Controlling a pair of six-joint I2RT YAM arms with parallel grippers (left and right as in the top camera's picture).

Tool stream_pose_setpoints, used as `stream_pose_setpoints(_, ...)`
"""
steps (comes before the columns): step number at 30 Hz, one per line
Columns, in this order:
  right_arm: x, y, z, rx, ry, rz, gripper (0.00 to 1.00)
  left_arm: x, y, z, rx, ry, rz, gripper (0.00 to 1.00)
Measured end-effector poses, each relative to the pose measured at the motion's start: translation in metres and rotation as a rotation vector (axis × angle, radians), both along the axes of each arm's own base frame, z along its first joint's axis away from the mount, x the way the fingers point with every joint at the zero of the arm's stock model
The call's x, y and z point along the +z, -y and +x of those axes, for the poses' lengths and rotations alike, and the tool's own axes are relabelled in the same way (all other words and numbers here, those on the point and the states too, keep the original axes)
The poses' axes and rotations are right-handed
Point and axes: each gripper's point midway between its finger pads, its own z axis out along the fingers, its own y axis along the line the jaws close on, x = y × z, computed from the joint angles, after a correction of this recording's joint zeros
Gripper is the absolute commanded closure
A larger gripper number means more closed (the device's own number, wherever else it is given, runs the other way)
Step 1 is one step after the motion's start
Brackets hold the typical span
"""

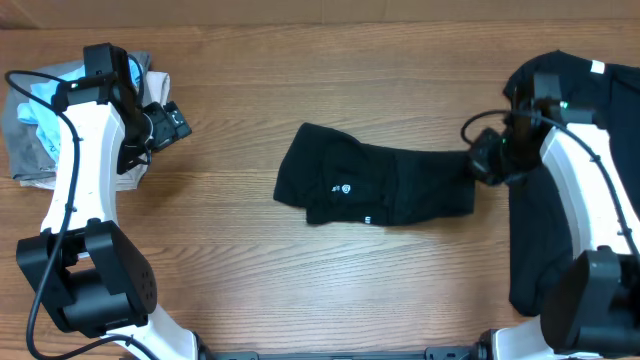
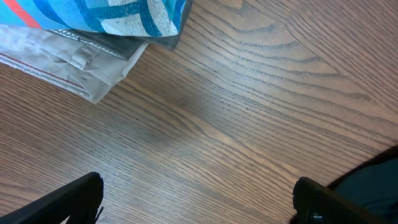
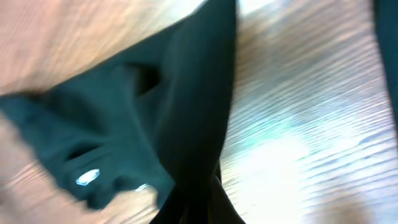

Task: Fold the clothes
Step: 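Lift the right end and fold it leftward over the bundle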

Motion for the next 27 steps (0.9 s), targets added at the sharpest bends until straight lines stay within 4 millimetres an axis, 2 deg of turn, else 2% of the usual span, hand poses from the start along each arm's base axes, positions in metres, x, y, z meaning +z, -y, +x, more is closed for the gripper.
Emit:
stream_pose_setpoints(4, 0.033, -0.024, 0.010, 0.068, 0.060, 0.027, 0.96, 0.000, 0.000, 0.000, 0.000, 0.000, 0.000, 0.00)
stream_pose_setpoints(7, 0.052, -0.054, 0.016, 0.154, 0.118, 0.041, 0.96, 0.000, 0.000, 0.000, 0.000, 0.000, 0.000, 0.00)
stream_pose_setpoints(13, 0.057, -0.115, 0.010, 0.325, 0.168, 0.060, 0.93, 0.000, 0.000, 0.000, 0.000, 0.000, 0.000, 0.00)
stream_pose_setpoints(16, 0.059, -0.136, 0.008, 0.385, 0.196, 0.064, 0.93, 0.000, 0.000, 0.000, 0.000, 0.000, 0.000, 0.00)
stream_pose_setpoints(27, 0.068, -0.182, 0.012, 0.495, 0.307, 0.078, 0.92, 0.000, 0.000, 0.000, 0.000, 0.000, 0.000, 0.00)
